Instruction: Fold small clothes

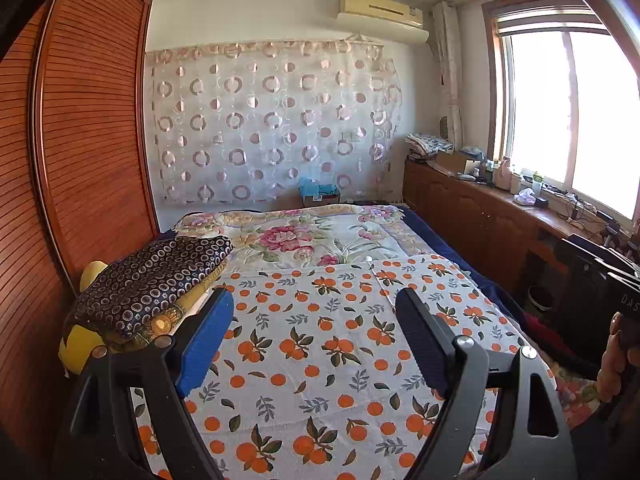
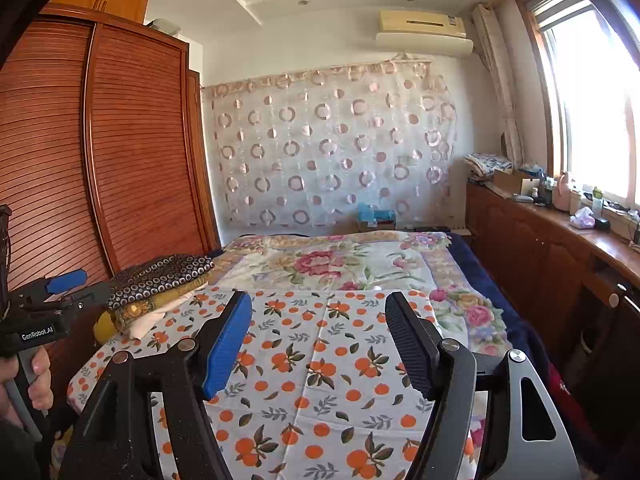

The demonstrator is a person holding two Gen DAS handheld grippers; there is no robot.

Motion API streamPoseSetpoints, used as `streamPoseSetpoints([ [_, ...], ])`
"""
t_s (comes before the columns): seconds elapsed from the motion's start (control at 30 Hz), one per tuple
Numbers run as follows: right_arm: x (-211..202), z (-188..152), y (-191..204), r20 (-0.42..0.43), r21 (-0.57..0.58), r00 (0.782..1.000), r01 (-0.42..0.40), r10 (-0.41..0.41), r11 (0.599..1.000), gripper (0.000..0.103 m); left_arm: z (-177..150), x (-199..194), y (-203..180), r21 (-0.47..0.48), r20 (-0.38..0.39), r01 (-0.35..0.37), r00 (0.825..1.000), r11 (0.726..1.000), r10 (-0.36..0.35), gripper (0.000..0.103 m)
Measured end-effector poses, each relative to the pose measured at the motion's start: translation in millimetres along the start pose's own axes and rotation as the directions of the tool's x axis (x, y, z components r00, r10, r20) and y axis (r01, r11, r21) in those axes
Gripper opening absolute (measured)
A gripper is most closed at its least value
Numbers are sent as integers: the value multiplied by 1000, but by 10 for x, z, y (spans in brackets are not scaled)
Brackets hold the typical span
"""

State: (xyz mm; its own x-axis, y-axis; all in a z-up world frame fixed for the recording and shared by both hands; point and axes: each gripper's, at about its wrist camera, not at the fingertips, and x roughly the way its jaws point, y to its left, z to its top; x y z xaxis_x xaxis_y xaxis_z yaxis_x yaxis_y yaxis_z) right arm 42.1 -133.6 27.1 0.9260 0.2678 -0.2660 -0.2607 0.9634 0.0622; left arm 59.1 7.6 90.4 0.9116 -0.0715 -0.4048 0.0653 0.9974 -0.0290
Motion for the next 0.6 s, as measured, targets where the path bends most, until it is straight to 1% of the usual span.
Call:
streamPoseSetpoints([
  [0.6,-4,-10,-106,1,-7,1000,-17,17,1000,71,-15,-7,8,-2,4,0,1000,1000,0,84],
])
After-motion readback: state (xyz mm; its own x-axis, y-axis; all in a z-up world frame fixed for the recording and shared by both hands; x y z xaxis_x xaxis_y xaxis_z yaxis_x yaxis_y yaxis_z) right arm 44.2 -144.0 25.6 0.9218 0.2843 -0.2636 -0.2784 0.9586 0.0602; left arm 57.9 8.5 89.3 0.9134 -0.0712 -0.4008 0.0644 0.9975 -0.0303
